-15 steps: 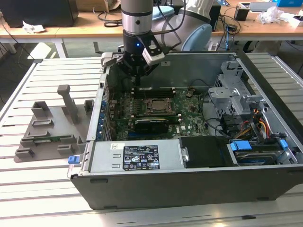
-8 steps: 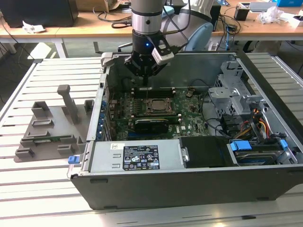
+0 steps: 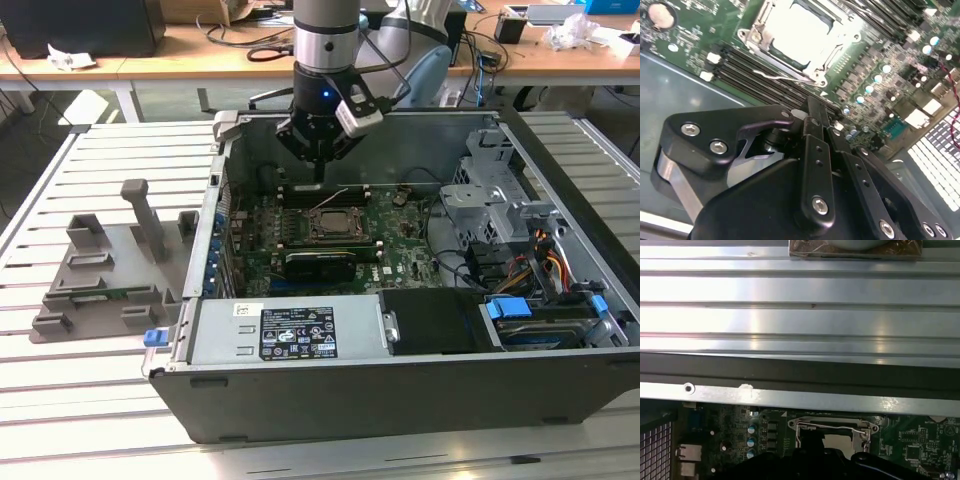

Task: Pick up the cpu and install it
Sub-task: 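Install the first cpu locking lever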

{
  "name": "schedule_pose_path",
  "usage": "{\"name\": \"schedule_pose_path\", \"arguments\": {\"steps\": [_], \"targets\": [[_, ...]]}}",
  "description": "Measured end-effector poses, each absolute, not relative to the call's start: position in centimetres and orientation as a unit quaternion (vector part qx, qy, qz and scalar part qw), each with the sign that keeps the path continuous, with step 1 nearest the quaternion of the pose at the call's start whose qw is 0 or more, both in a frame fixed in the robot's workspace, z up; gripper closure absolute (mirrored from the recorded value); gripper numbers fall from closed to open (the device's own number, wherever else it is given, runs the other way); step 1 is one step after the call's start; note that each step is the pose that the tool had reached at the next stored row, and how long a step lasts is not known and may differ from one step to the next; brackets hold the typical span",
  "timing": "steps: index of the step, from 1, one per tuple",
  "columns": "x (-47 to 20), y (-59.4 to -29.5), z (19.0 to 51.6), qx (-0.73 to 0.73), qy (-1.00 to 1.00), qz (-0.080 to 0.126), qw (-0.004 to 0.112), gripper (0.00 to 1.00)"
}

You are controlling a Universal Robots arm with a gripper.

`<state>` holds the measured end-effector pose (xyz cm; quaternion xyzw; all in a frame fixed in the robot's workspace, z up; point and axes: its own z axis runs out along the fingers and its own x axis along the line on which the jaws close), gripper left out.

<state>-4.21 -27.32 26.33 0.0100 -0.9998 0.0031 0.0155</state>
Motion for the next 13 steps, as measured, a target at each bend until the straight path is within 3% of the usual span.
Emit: {"name": "schedule_pose_path", "arguments": {"steps": [13], "targets": [[-2.5, -27.3, 25.9, 0.01, -1.0, 0.004, 0.016, 0.89]]}}
